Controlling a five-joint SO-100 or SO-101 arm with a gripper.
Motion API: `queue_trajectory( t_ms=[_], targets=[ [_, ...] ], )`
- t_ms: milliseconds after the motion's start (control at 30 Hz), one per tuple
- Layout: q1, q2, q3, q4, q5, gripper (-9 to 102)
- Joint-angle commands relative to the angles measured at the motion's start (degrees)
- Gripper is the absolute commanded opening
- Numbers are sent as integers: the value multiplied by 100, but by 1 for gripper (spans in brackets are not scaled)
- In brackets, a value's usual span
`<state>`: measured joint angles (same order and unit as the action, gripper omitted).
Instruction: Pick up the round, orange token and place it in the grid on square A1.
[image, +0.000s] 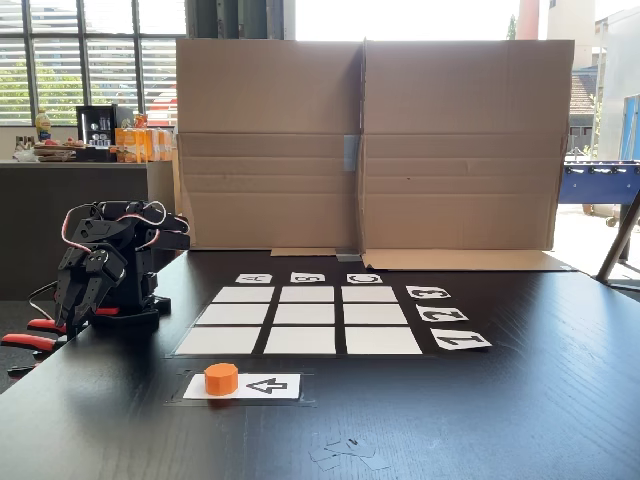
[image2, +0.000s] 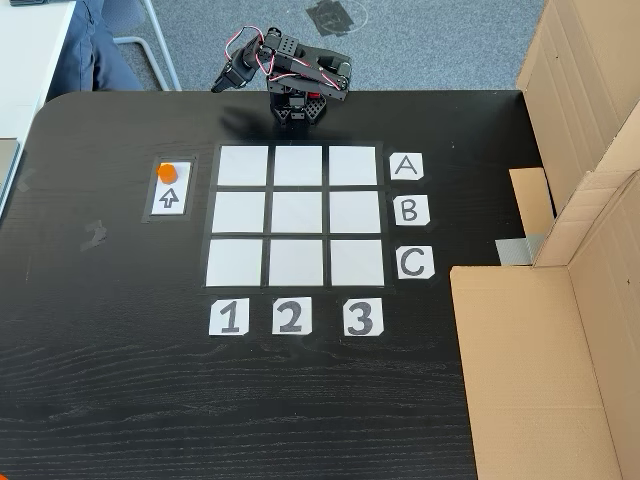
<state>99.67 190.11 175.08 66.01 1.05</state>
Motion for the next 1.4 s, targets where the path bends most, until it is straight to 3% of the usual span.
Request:
queue_trajectory(
  t_ms=[0, 467, 867, 1367],
  targets=[
    [220, -914, -782, -79, -316, 12],
    [211, -1477, -1143, -35, -316, 12],
    [-35, -4456, -3639, 62, -352, 19],
    [-1195, -7682, -7585, 2206, -299, 21]
  ],
)
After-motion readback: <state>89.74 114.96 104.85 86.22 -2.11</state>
